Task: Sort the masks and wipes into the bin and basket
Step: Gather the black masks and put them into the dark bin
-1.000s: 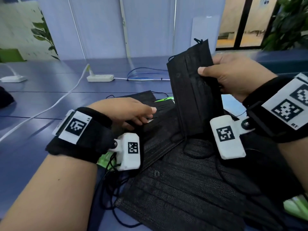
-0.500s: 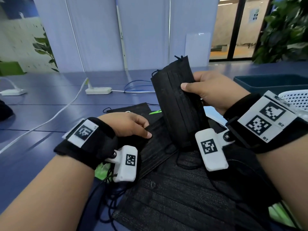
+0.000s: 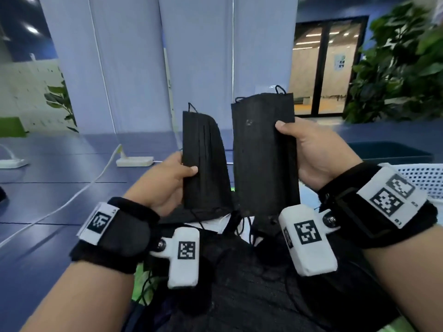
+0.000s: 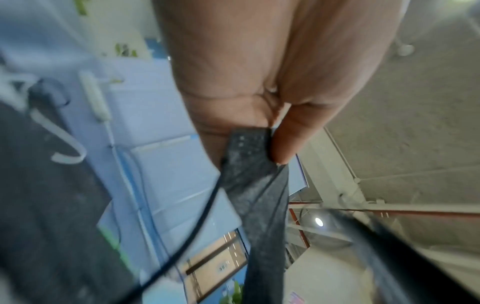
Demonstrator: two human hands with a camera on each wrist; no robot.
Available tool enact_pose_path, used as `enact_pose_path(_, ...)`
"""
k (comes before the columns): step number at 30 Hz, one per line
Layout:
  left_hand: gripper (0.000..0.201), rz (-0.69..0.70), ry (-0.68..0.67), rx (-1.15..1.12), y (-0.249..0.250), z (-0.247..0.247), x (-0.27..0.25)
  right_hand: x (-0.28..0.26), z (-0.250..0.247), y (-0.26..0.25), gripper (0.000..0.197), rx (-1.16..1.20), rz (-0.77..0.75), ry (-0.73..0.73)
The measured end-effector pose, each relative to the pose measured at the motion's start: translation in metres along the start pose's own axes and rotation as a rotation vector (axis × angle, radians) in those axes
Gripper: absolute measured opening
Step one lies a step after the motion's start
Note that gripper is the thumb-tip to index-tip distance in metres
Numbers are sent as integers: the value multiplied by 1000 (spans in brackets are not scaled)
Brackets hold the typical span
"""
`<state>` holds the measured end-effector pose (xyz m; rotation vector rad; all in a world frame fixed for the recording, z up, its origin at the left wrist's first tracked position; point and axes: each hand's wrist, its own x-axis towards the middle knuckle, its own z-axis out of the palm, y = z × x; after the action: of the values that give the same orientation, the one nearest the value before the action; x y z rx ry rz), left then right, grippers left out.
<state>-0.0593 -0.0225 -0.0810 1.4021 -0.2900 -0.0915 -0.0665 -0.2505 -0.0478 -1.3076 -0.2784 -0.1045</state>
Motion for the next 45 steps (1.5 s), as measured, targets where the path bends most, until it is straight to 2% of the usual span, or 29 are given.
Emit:
enact_pose_path(5, 48, -87, -239, -263, -19, 17, -7, -6, 14, 8, 28, 89, 60, -115)
enact_pose_path(9, 59, -45, -337, -347, -19, 22, -12, -2, 22, 27, 30, 50, 146, -42)
enact_pose_path(12, 52, -12, -370, -371, -20, 19, -14, -1, 22, 36, 30, 74, 206, -47)
enact_pose_path(15, 37, -21, -355, -394, -20, 15, -14, -4, 24, 36, 20, 67, 190, -65)
enact_pose_path(17, 39, -33, -331, -376, -15, 12, -15, -5, 26, 35, 12, 1, 112, -7)
enact_pose_path(19, 38, 18, -297, -228, -14, 12, -15, -5, 28, 35, 10, -68, 22, 62)
enact_pose_path(21, 32, 107, -218, -56, -16, 12, -15, -6, 32, 36, 19, -99, 2, 84)
enact_pose_path(24, 23, 210, -120, 68, -16, 15, -16, -9, 37, 41, 34, -122, 79, -36)
enact_pose_path(26, 21, 254, -71, 108, -11, 11, -17, -11, 37, 41, 30, -194, 138, -183)
enact_pose_path(28, 15, 262, -59, 119, -3, 2, -20, -11, 32, 37, 25, -285, 114, -268)
enact_pose_path(32, 27, 124, -126, 182, 10, -24, -24, -3, 13, 16, 21, -283, -61, -136)
enact_pose_path(35, 24, -30, -164, 425, 17, -35, -16, 2, 0, 3, 21, -249, -134, -69)
enact_pose_path(38, 20, -159, -138, 615, 22, -33, 9, 2, -7, -4, 21, -243, -144, -61)
enact_pose_path(41, 27, -314, -152, 760, 16, -27, 41, 1, -8, -3, 20, -289, -146, -74)
enact_pose_path(45, 34, -492, -267, 1201, -8, -20, 71, 3, -6, 7, 17, -404, -99, -107)
